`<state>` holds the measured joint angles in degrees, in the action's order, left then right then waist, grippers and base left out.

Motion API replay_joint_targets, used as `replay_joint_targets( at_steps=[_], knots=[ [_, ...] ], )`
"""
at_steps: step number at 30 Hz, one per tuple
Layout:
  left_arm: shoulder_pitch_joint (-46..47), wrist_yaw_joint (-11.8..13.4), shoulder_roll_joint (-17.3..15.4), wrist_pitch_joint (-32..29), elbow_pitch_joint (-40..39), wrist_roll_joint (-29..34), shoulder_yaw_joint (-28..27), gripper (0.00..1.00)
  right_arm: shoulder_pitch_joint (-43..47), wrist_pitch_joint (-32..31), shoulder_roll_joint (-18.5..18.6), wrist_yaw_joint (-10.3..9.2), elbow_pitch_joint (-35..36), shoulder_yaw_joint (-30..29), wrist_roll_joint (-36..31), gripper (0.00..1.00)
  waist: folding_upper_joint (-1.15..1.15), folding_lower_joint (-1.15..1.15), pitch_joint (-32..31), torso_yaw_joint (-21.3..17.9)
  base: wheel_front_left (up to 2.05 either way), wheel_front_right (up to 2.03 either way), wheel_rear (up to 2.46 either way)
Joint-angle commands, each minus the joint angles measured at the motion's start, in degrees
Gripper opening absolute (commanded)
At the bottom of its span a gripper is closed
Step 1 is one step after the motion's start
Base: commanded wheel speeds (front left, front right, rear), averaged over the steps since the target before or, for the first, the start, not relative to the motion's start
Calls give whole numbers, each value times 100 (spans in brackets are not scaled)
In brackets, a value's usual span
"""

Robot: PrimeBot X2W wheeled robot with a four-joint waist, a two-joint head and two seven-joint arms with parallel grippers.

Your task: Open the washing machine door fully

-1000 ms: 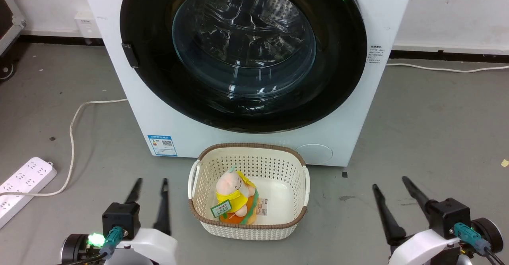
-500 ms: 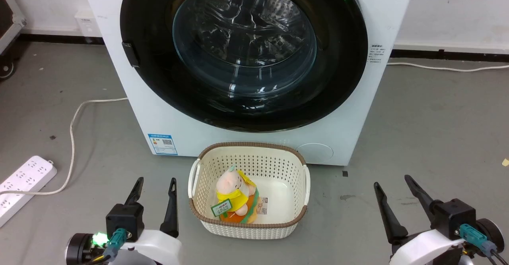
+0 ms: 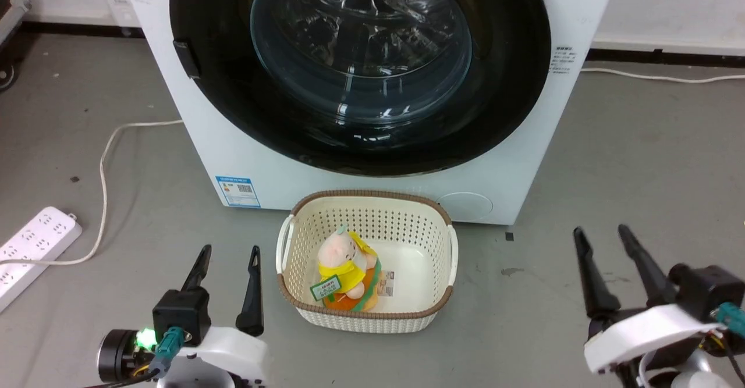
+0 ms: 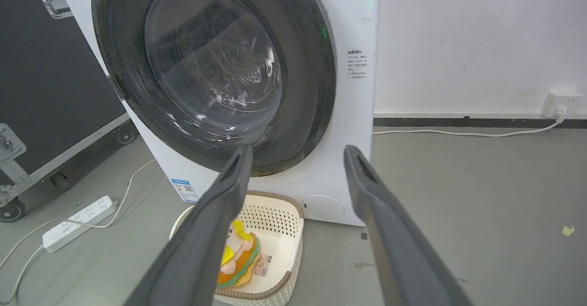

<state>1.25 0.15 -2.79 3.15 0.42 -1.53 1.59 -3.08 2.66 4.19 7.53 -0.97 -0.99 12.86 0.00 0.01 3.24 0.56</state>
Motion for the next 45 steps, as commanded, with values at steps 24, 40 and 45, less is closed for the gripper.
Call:
replay_joint_targets(
  at_steps=[24, 40, 45],
  knots=[
    [356, 84, -4, 337, -70, -153, 197, 100, -1433, -198, 210, -2, -479, -498, 1968, 22, 0, -1, 583, 175, 0, 0, 0],
    [608, 121, -5, 516, -107, -229, 340, 100, -2807, -792, 367, -2, -1534, -956, 2909, 0, 0, -1, 1027, 327, 0, 0, 0],
    [694, 136, -5, 576, -134, -245, 379, 100, -3443, -1109, 467, -3, -2106, -1097, 3195, 0, 0, -1, 1201, 385, 0, 0, 0]
  ],
)
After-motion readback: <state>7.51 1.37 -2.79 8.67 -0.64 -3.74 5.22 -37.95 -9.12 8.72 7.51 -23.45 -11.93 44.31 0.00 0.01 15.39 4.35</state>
